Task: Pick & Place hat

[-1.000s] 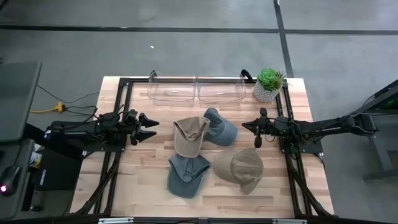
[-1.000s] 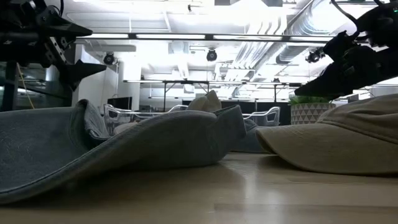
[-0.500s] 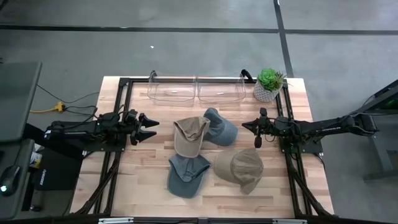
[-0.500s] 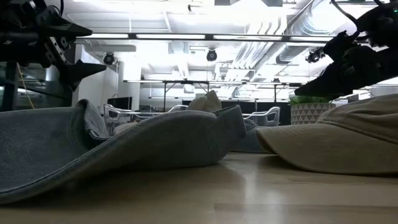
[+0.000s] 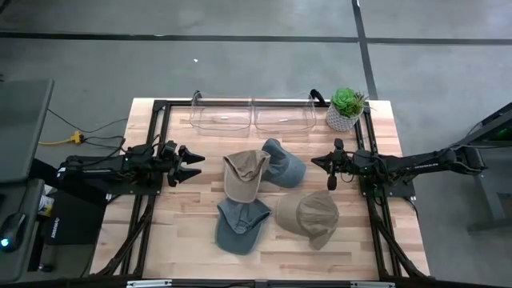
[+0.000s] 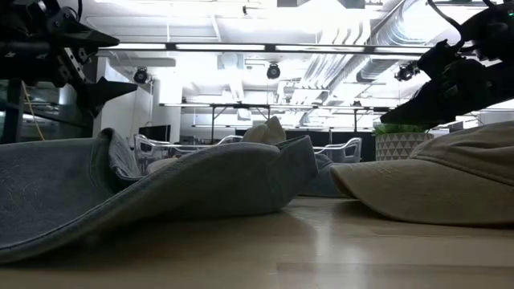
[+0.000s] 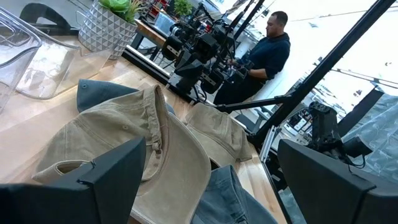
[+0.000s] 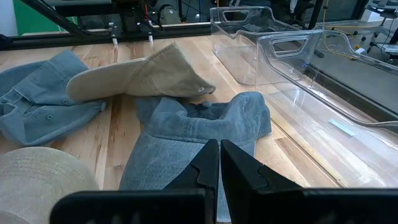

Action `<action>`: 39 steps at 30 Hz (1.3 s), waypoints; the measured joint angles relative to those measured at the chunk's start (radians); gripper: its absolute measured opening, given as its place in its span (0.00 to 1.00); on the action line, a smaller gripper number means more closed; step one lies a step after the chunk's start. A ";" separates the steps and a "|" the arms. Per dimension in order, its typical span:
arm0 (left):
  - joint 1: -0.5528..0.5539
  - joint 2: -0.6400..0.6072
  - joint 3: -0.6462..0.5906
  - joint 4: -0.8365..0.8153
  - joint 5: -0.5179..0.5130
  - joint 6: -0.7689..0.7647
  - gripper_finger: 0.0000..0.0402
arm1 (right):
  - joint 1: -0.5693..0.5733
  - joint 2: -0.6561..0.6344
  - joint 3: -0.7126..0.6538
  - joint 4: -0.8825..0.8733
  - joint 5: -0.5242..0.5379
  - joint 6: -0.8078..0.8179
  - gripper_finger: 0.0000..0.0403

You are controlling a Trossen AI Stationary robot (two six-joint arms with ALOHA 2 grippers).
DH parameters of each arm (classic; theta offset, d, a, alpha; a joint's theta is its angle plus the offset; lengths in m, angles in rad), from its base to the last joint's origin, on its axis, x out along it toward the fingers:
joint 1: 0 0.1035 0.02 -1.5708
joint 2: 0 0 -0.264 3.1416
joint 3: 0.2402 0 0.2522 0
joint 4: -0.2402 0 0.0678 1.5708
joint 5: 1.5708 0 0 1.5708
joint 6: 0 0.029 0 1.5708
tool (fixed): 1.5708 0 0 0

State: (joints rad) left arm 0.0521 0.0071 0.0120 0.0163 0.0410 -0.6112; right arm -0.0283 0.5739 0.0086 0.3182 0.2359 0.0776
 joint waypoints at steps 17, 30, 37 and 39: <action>0.000 0.000 0.000 0.000 0.000 0.000 0.87 | 0.000 0.000 0.000 0.000 0.000 0.000 0.03; 0.000 0.000 0.000 0.000 0.000 0.000 0.87 | 0.000 0.000 0.000 0.000 0.000 0.000 0.03; 0.000 0.000 0.002 0.011 0.000 -0.003 0.87 | 0.000 0.000 0.000 0.000 0.000 0.000 0.03; 0.000 0.000 0.010 0.009 0.002 -0.043 0.87 | 0.000 0.000 0.000 0.000 0.000 0.000 0.03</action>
State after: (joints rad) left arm 0.0521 0.0067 0.0215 0.0250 0.0425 -0.6547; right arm -0.0281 0.5739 0.0083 0.3180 0.2359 0.0776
